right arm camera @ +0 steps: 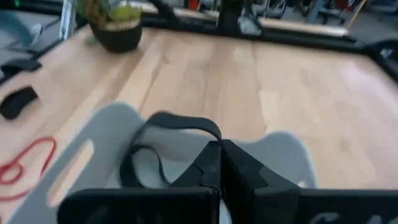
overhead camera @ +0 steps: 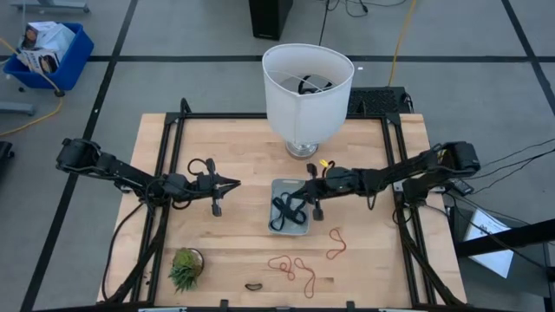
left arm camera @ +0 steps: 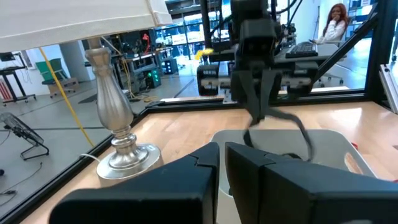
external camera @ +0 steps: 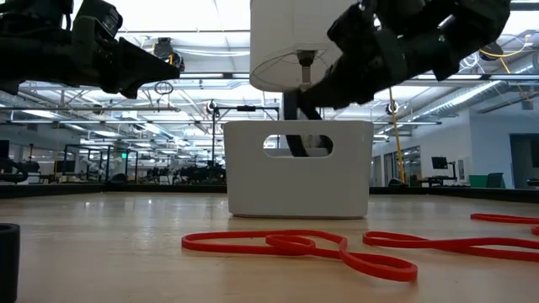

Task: Pick and place rubber bands into bin
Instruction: Put the black rubber band into the gray bin

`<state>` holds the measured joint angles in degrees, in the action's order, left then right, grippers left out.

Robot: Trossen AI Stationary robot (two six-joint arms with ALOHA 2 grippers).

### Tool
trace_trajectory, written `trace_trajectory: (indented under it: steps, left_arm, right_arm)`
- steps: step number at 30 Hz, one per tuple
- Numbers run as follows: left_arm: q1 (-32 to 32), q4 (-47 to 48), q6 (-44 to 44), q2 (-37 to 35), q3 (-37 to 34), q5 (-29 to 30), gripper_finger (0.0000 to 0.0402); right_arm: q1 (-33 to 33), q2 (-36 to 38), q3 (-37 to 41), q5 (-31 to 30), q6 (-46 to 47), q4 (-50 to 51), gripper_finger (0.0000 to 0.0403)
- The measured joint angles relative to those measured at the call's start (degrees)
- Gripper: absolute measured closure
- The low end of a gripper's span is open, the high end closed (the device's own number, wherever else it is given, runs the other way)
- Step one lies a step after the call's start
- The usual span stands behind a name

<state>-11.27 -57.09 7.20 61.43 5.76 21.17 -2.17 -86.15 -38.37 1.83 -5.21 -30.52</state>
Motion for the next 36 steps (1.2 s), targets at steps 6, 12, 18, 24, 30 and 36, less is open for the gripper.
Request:
trace_trajectory:
  steps: [6,12,18,24,30,36]
  left_arm:
    - [0.0,0.0,0.0,0.0,0.0,0.0,0.0366]
    - [0.0,0.0,0.0,0.0,0.0,0.0,0.0366]
    - [0.0,0.0,0.0,0.0,0.0,0.0,0.0366]
    - [0.0,0.1,0.0,0.0,0.0,0.0,0.0366]
    - [0.0,0.4,-0.6,0.0,0.0,0.0,0.0366]
    - [0.0,0.4,-4.9,0.0,0.0,-0.1,0.0366]
  right_arm:
    - [0.0,-1.9,0.1,-0.2,2.0,0.4,0.0397]
    - [0.0,-1.3,0.1,-0.3,3.2,0.1,0.0335]
    - [0.0,-1.1,0.1,-0.5,4.1,0.4,0.0257]
    - [-0.4,5.1,0.1,-2.8,2.7,7.5,0.0224]
    - [-2.9,20.5,0.1,-1.5,-1.5,17.6,0.0305]
    - [-8.3,35.9,4.6,-1.6,-4.5,21.3,0.0391]
